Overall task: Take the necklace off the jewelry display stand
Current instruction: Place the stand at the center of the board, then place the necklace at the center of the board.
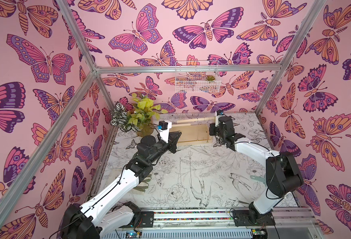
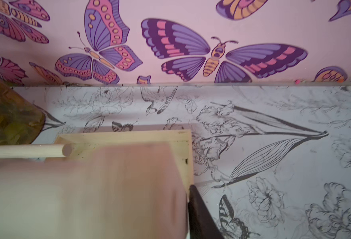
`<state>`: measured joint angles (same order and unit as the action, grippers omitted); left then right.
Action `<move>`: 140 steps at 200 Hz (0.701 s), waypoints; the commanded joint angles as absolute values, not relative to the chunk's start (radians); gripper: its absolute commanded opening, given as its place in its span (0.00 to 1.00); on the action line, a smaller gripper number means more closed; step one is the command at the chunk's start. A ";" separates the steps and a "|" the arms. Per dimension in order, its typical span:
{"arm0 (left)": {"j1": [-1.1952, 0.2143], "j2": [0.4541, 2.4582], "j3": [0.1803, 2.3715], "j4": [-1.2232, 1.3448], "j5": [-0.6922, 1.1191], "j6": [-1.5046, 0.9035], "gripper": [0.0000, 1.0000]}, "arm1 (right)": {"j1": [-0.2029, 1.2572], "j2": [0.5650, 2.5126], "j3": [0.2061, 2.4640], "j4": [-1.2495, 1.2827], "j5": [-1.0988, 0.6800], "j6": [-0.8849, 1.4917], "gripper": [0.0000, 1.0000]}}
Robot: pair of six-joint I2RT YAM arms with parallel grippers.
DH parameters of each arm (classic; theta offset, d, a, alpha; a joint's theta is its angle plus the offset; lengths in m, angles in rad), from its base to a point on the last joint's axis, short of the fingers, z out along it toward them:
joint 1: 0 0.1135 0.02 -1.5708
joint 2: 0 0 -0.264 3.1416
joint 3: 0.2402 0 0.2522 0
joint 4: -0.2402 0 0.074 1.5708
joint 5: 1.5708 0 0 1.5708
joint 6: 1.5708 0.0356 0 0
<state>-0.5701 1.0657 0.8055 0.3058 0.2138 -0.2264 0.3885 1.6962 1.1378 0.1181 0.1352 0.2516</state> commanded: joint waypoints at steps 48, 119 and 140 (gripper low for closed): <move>-0.574 1.060 0.799 0.285 0.239 -0.247 0.00 | 0.403 1.710 1.128 0.001 0.091 0.278 0.45; -0.646 1.078 0.774 0.262 0.327 -0.317 0.00 | 0.406 1.502 0.997 -0.021 0.102 0.316 0.57; -0.697 1.079 0.753 0.257 0.326 -0.325 0.00 | 0.406 1.401 0.928 -0.030 0.123 0.330 0.57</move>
